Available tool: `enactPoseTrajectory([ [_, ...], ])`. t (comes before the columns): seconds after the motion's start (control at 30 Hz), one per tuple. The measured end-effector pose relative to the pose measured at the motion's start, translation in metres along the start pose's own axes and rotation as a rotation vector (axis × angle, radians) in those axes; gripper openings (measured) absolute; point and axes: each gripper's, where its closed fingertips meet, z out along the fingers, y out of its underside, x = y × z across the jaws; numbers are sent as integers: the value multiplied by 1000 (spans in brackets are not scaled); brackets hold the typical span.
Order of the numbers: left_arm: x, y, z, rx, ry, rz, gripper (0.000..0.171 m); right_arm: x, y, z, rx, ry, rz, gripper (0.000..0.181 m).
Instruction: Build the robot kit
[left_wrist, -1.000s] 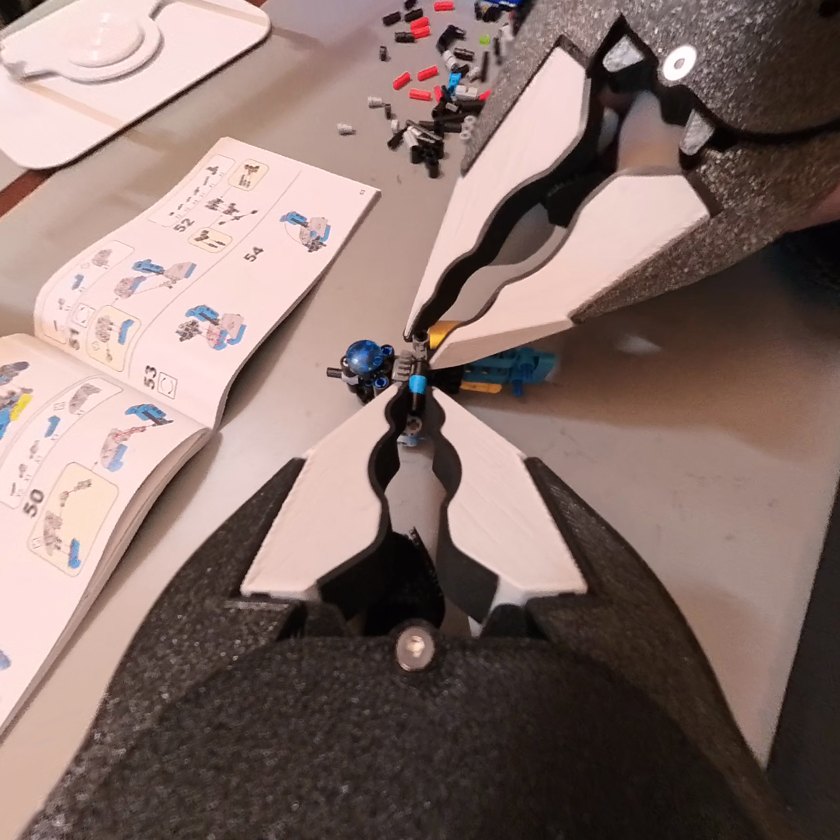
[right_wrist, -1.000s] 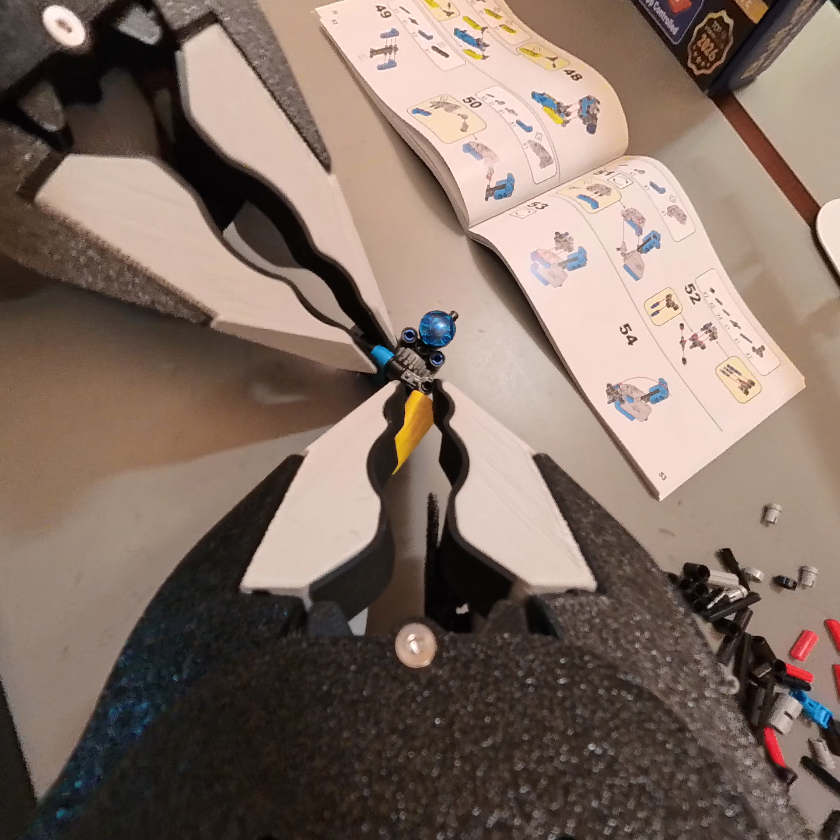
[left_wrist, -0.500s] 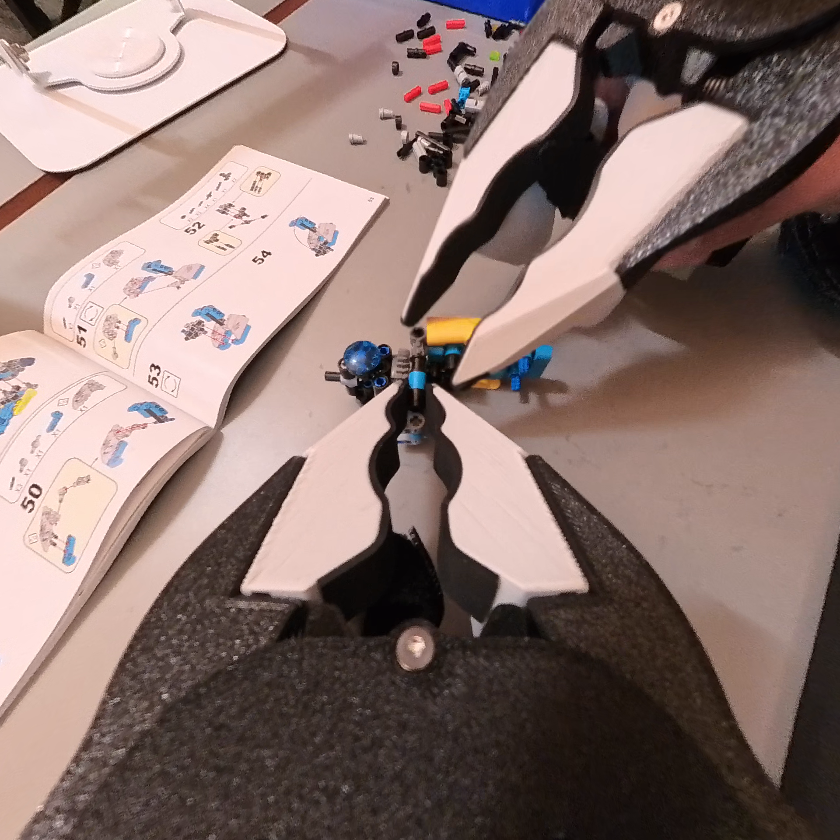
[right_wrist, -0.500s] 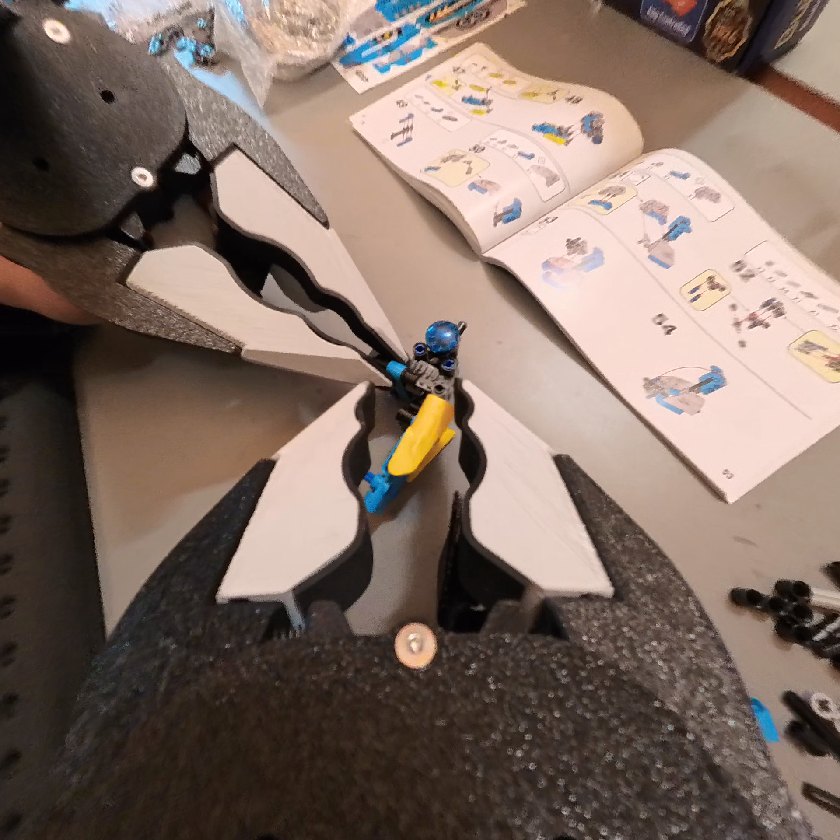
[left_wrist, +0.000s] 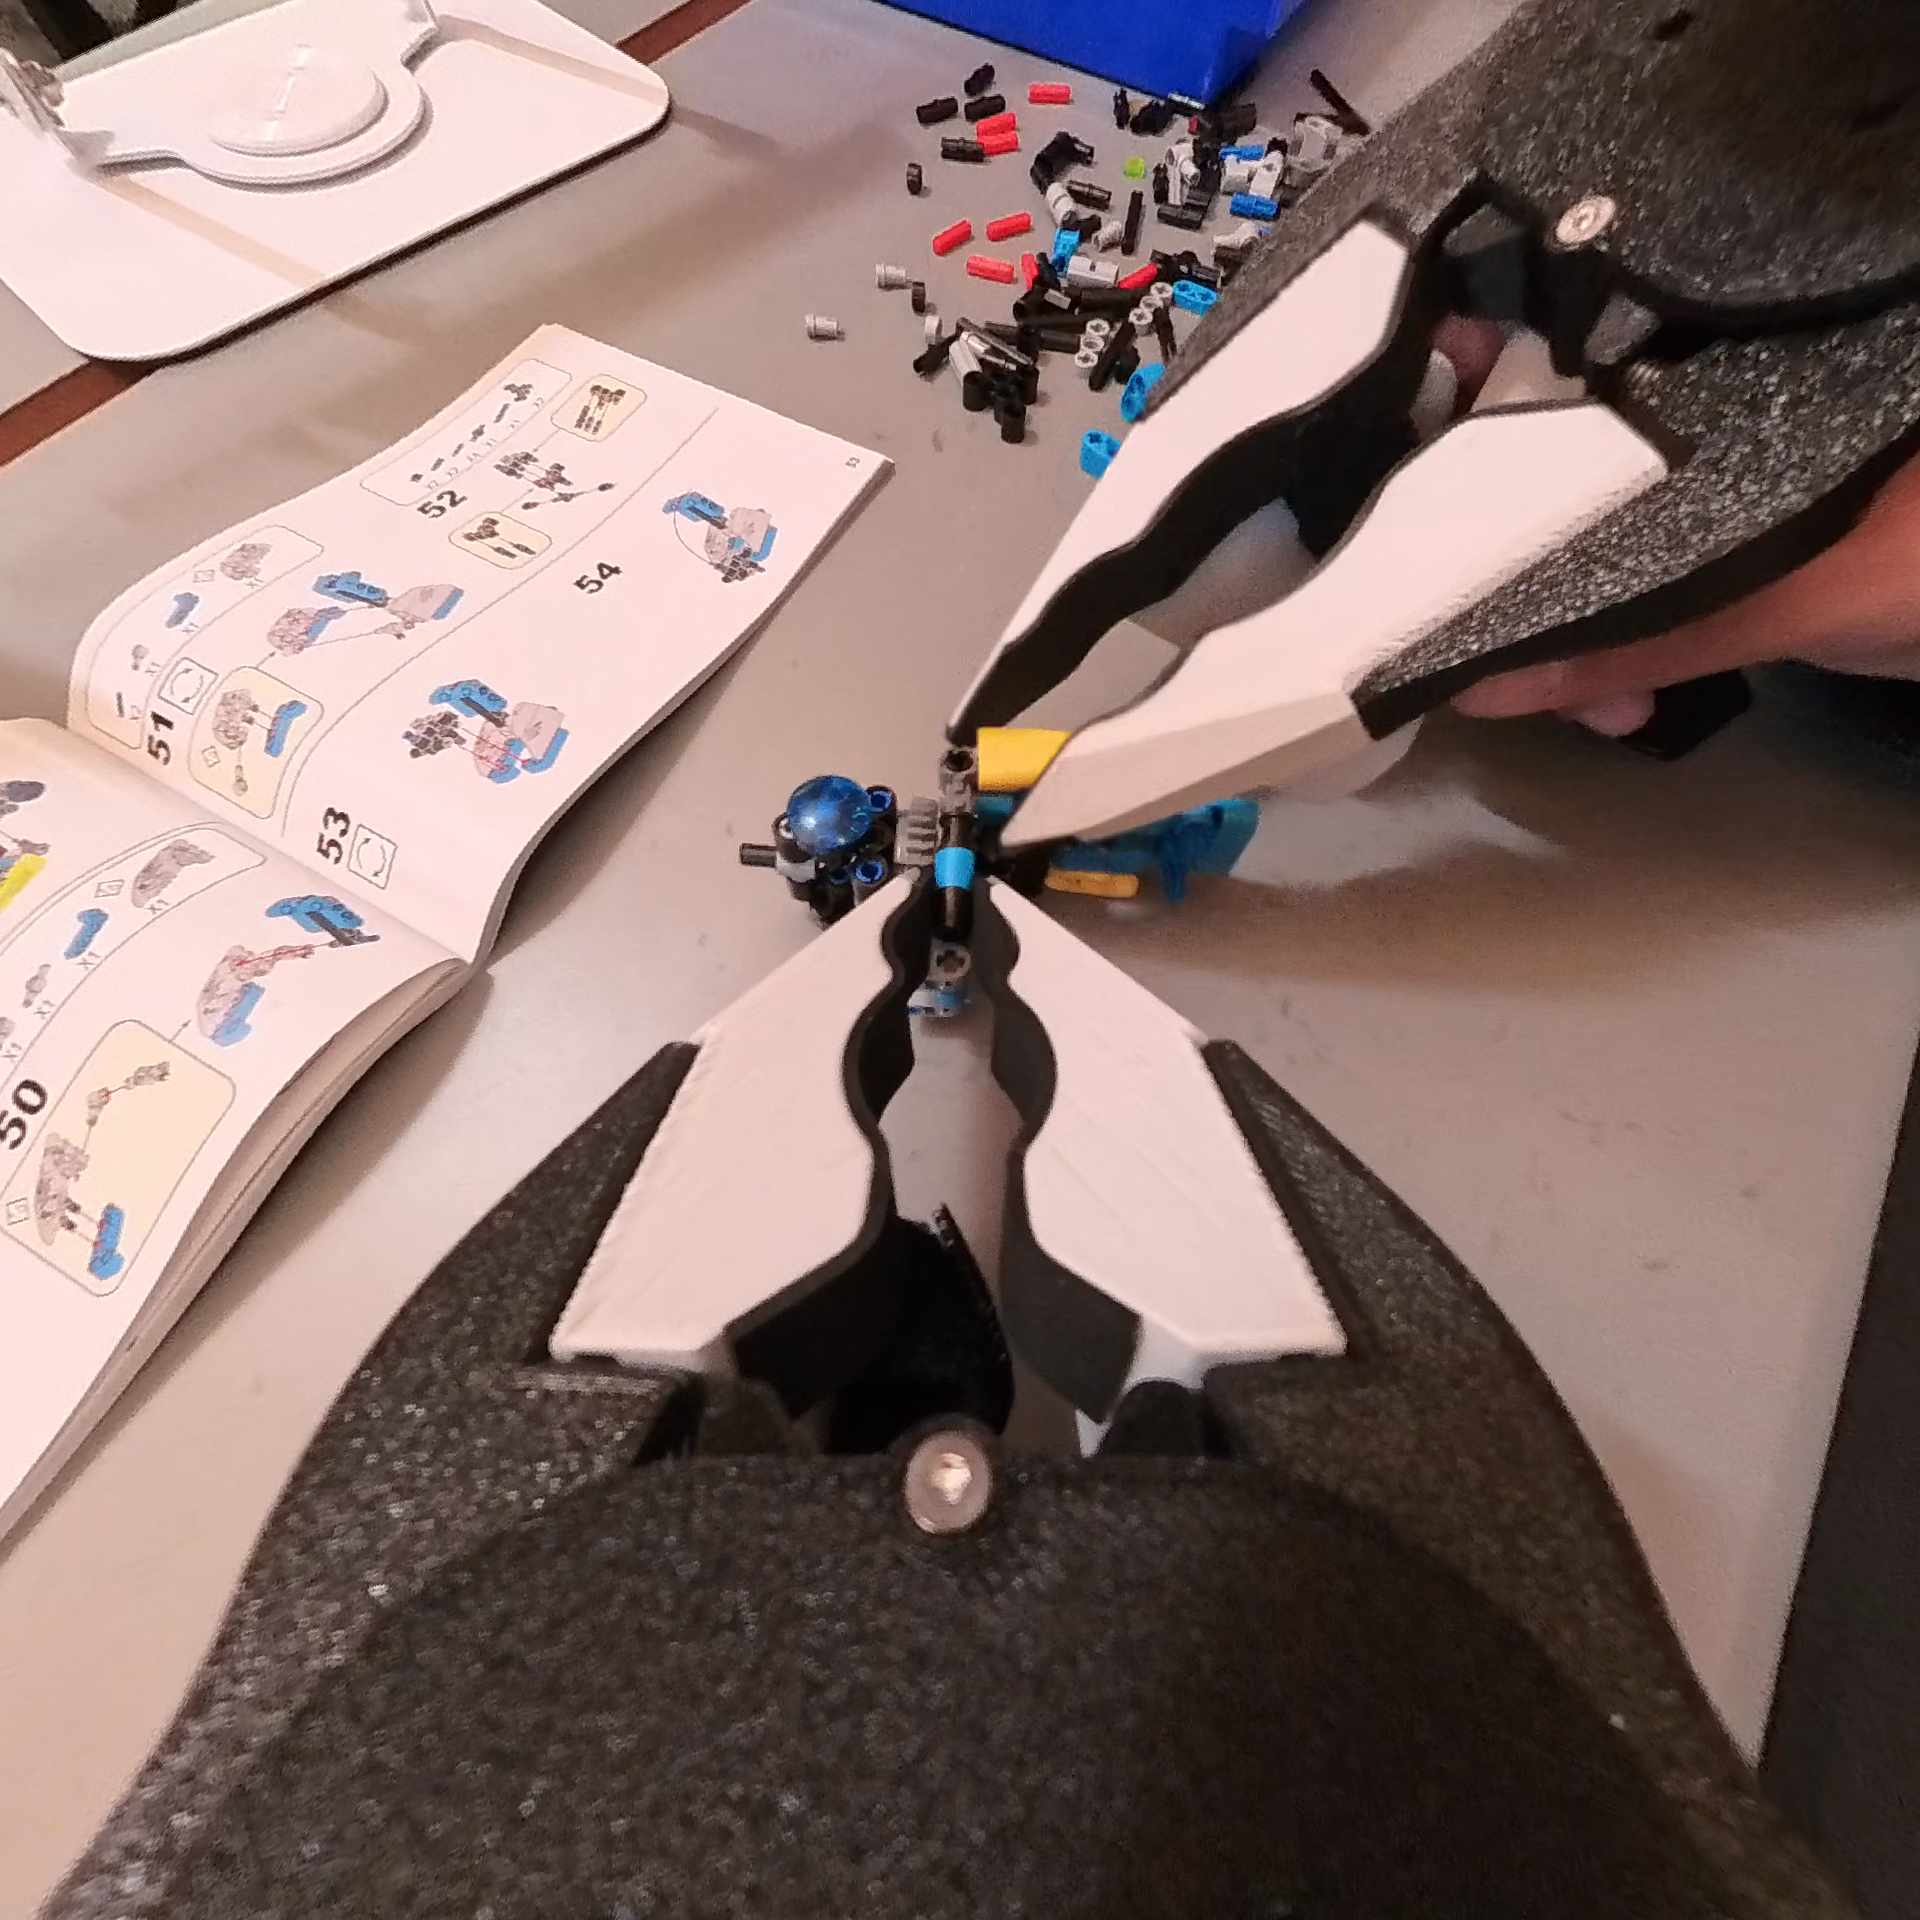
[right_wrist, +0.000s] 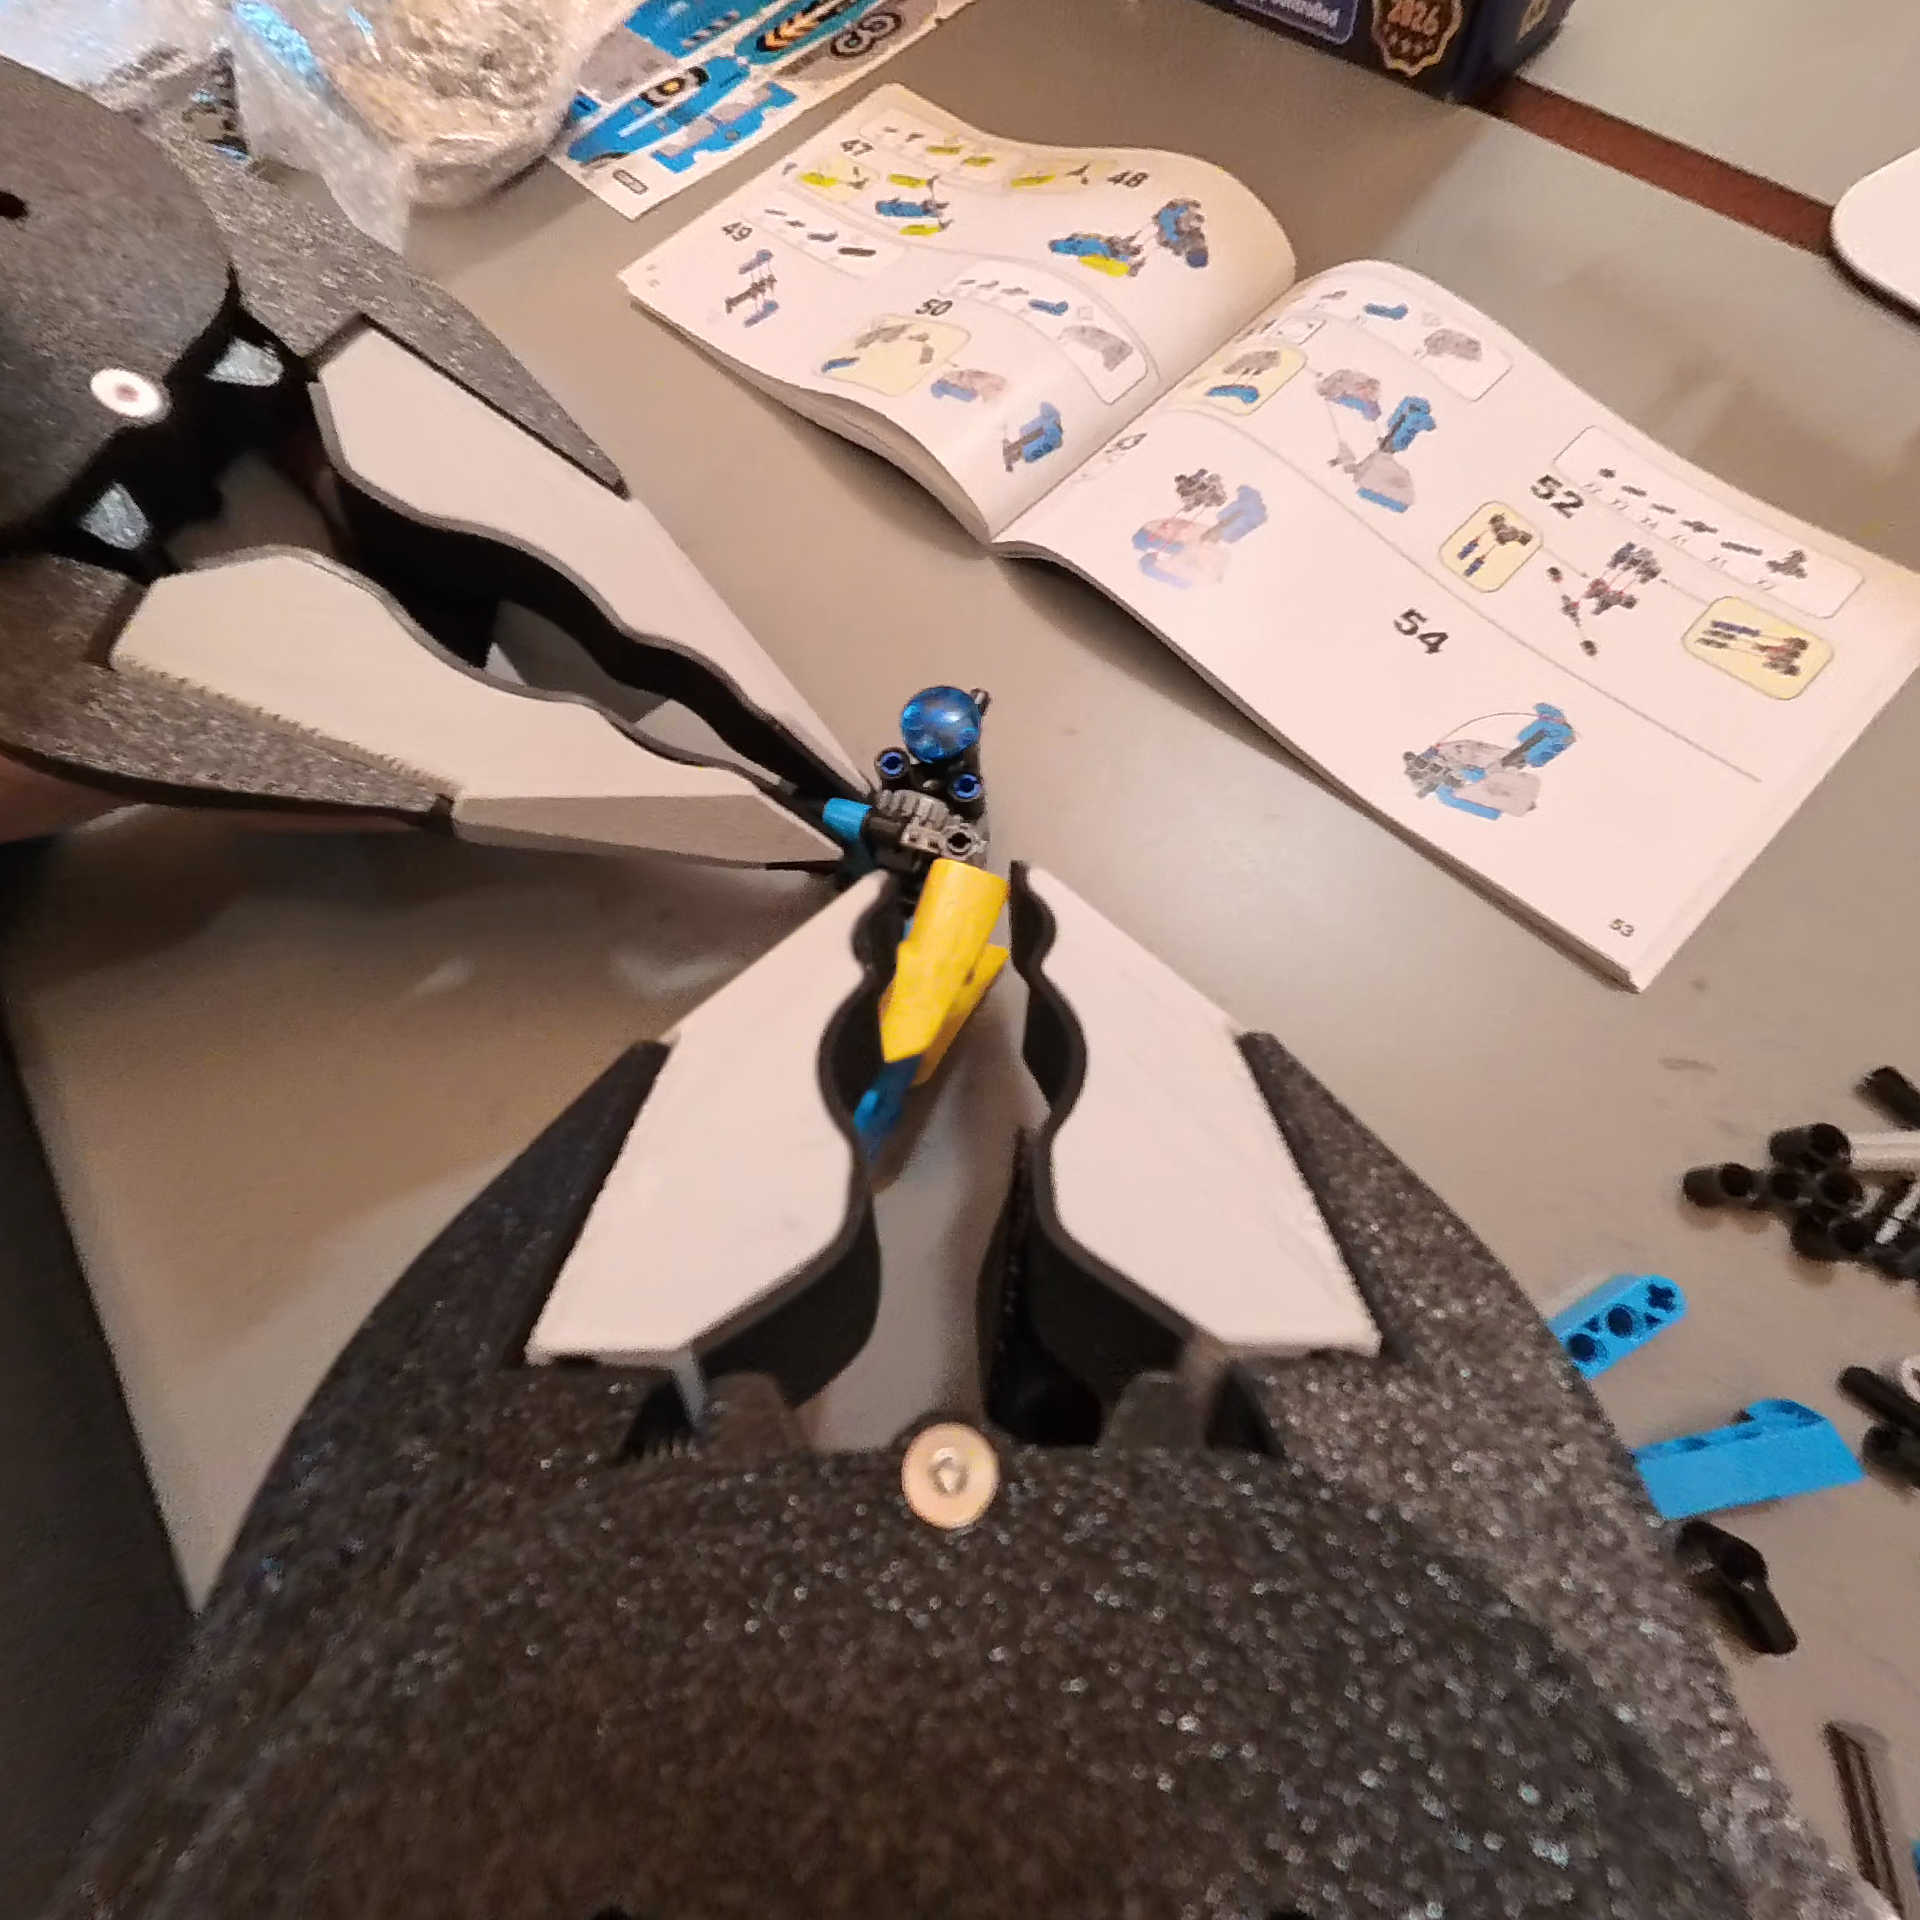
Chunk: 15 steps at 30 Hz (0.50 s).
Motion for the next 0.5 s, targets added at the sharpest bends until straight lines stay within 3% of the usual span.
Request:
enactPoseTrajectory([
  [0.2, 1, 0, 0, 1, 7, 4, 7, 1, 2, 0, -27, 68, -123, 17],
  [0.5, 2, 0, 1, -16, 55, 58, 6, -1, 2, 0, -40, -19, -200, 16],
])
